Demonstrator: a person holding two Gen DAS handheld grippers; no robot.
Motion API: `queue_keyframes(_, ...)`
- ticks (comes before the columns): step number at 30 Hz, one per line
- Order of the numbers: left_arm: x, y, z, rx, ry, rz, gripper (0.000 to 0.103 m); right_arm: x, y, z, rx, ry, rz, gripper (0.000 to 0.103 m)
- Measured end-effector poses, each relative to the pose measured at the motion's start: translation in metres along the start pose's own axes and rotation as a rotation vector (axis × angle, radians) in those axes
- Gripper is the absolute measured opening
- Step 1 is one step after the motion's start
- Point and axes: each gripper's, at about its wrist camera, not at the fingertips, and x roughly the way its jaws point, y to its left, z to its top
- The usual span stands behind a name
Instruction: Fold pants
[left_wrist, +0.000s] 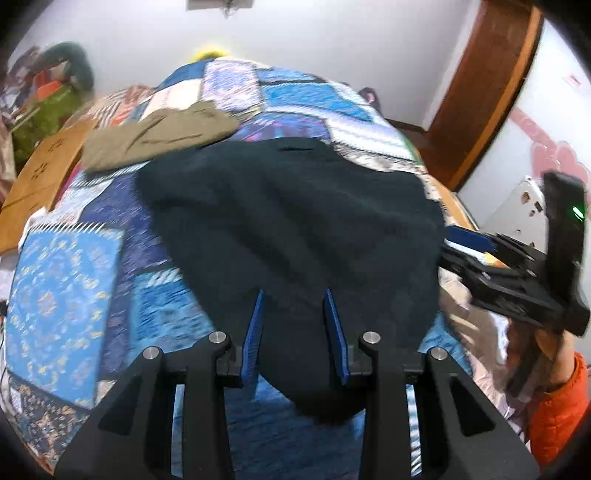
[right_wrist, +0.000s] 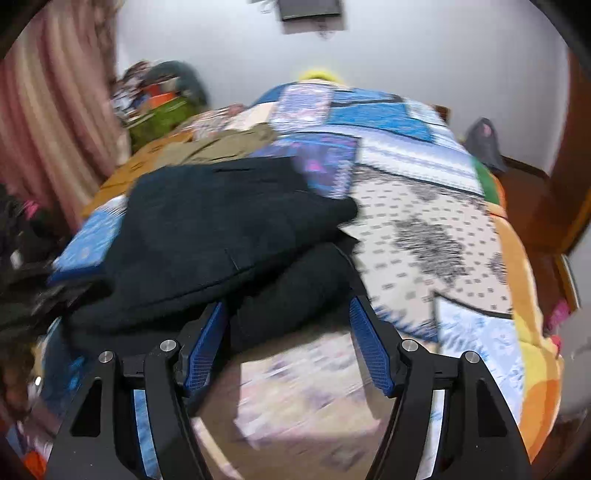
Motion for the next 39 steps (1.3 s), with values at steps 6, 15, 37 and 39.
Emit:
queue_keyframes(6, -0.003, -0.011, 0.019, -0.026, -0.05, -0.025, 0.032, -0.026, -0.014, 0.006, 0.073, -0.03, -0.03, 0.063)
queue_keyframes(15, -0.028, 0.071, 0.057, -0.053, -0.128, 0.096, 0.032, -0.053, 0.036, 0.007, 0.018, -0.081, 0.077, 0.063)
queue_keyframes(37, 0.077, 0.155, 0.105, 0.019, 0.075, 0.207, 0.033, 0.008, 0.065, 0.007, -0.12, 0.001, 0.074, 0.057)
queue_keyframes(39, 0.085, 0.145, 0.098, 0.052, 0.11, 0.152, 0.032, 0.009, 0.054, 0.009, -0.124, 0.01, 0.044, 0.057)
